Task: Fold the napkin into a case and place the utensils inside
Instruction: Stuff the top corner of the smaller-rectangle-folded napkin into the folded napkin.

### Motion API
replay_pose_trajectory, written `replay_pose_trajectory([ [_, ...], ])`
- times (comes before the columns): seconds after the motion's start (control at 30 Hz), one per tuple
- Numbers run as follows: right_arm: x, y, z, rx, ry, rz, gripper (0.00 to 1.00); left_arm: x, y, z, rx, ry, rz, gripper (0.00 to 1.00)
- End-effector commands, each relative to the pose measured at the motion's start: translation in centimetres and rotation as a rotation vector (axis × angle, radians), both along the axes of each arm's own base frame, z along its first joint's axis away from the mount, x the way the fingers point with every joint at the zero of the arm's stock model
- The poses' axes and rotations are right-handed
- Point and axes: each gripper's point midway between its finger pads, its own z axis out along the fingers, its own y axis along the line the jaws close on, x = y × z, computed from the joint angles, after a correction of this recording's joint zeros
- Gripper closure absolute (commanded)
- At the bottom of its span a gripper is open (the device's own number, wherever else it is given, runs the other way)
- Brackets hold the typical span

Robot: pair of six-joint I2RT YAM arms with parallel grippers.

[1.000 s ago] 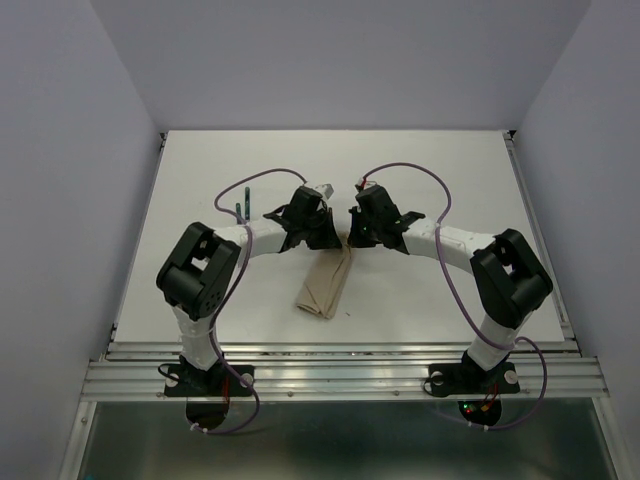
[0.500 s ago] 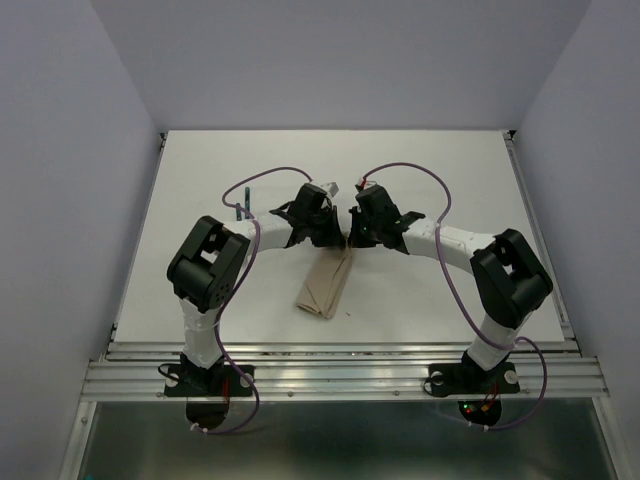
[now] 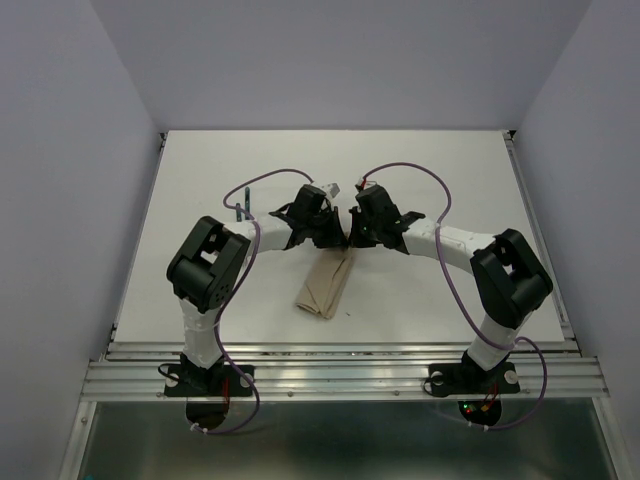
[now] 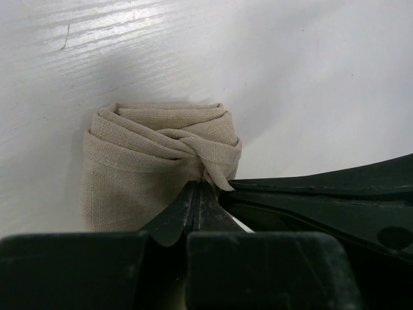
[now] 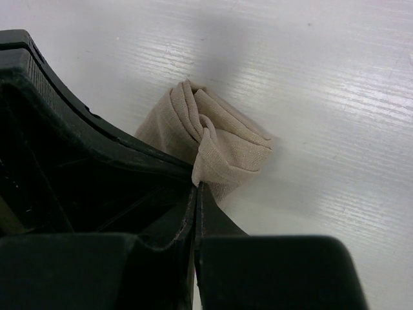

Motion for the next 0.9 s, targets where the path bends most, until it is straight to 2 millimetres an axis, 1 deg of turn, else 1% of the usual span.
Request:
replay_pose_trajectory([
  [0.0,1.2,1.4,2.0,0.048,-0.056,0.021,0.99,-0.1,-1.6,3.4,-0.095,-0.061,-0.041,1.00],
  [0.03,1.2,1.4,2.0,0.048,-0.056,0.024,0.99,-0.1,-1.8,2.9,-0.090,-0.053,-0.044,1.00],
  [0.1,1.3,1.4,1.9,0.046,-0.056,0.023,0.99,0.1,-2.0,2.6,-0.083,-0.051,-0.037,1.00],
  [0.13,1.3,1.4,1.9,0.045,-0.055,0.023,0.99,0.1,-2.1,1.8,-0.075,-0.037,-0.032,1.00],
  [0.17,1.3,1.5,1.9,0.047,-0.055,0.024,0.99,0.3,-2.2,1.7,-0.076,-0.034,-0.028,1.00],
  [0.2,1.2,1.4,1.9,0.046,-0.054,0.024,0.99,0.4,-2.2,1.1,-0.071,-0.024,-0.018,1.00],
  [0.33,1.1,1.3,1.7,0.037,-0.049,0.026,0.99,0.9,-2.1,0.4,-0.053,-0.025,0.022,1.00],
  [0.43,0.9,1.2,1.4,0.033,-0.043,0.026,0.99,1.0,-2.3,0.2,-0.040,-0.030,0.032,1.00],
  [0.53,0.7,1.0,1.2,0.032,-0.038,0.024,0.99,0.9,-2.3,0.8,-0.045,-0.041,0.032,1.00],
  [0.57,0.7,1.0,1.4,0.034,-0.040,0.022,0.99,0.7,-2.1,0.7,-0.040,-0.040,0.035,1.00],
  [0.6,0.7,1.0,1.4,0.035,-0.039,0.024,0.99,0.7,-1.9,1.7,-0.048,-0.058,0.036,1.00],
  [0.7,0.6,1.0,1.4,0.034,-0.040,0.026,0.99,0.2,-1.5,2.6,-0.053,-0.074,0.034,1.00],
  [0.73,0.6,1.0,1.4,0.035,-0.042,0.026,0.99,0.1,-1.3,3.6,-0.064,-0.090,0.032,1.00],
  [0.77,0.6,1.0,1.4,0.035,-0.041,0.025,0.99,-0.2,-1.1,3.5,-0.060,-0.089,0.030,1.00],
  [0.83,0.7,1.0,1.4,0.035,-0.041,0.022,0.99,-0.4,-0.8,4.2,-0.067,-0.103,0.029,1.00],
  [0.87,0.7,1.0,1.4,0.035,-0.041,0.022,0.99,-0.6,-0.5,4.2,-0.065,-0.099,0.029,1.00],
])
